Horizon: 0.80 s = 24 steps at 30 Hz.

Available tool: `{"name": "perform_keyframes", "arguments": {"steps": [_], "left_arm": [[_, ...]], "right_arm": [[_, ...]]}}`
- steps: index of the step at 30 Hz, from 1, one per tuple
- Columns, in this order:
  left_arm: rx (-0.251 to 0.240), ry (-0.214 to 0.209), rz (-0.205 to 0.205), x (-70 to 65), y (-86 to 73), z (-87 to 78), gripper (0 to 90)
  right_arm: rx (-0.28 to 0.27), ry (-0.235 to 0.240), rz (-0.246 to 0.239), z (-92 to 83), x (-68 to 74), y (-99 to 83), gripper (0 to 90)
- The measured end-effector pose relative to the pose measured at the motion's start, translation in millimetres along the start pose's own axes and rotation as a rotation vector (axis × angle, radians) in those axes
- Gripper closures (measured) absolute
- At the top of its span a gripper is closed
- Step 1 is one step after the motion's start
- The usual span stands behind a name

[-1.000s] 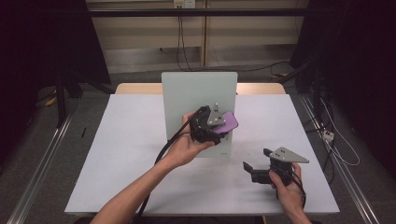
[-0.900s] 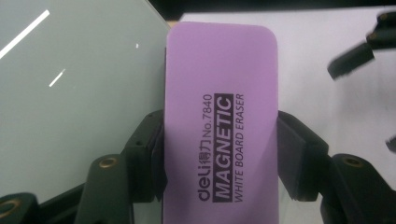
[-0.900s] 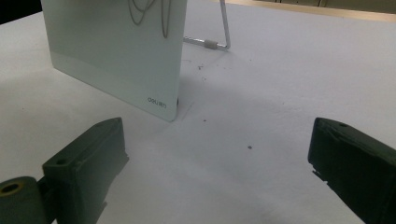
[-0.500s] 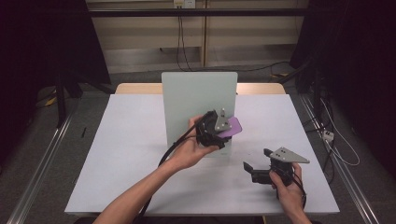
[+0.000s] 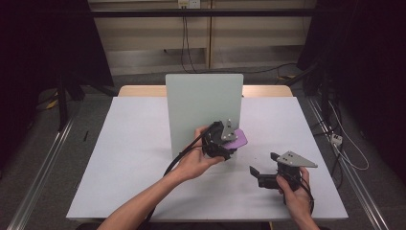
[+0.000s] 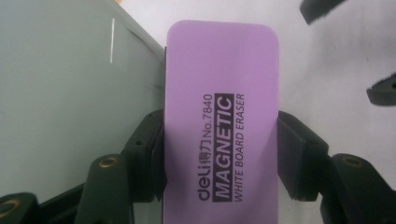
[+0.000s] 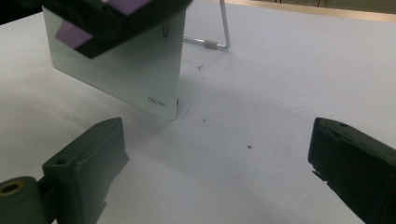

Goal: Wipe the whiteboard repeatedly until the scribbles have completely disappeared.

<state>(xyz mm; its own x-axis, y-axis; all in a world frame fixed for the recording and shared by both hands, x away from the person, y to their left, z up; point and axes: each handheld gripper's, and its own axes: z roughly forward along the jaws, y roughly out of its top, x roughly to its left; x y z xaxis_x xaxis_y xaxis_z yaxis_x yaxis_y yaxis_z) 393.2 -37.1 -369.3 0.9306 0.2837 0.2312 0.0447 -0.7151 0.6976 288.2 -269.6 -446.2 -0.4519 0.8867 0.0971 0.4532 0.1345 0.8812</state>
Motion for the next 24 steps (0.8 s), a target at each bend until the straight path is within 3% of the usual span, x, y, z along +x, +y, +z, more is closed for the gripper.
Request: {"name": "perform_keyframes", "arguments": {"steps": [9,11,18,24], "left_arm": [[-0.076,0.063,-0.066,26.7,11.7,-32.0,41.2],[-0.076,0.069,-0.062,28.7,12.1,-35.0,41.2],[-0.050,0.055,-0.027,19.7,2.7,-24.6,41.1],[0.009,-0.005,-0.011,1.7,-20.3,-6.7,41.2]], "right_arm": [[-0.001,0.001,-0.001,-0.5,-0.2,-0.1,4.1],[-0.001,0.000,0.001,-0.1,0.0,0.0,4.0],[-0.001,0.000,0.000,-0.3,0.3,0.0,4.0],[-0.001,0.000,0.000,-0.1,0.3,0.0,4.0]]}}
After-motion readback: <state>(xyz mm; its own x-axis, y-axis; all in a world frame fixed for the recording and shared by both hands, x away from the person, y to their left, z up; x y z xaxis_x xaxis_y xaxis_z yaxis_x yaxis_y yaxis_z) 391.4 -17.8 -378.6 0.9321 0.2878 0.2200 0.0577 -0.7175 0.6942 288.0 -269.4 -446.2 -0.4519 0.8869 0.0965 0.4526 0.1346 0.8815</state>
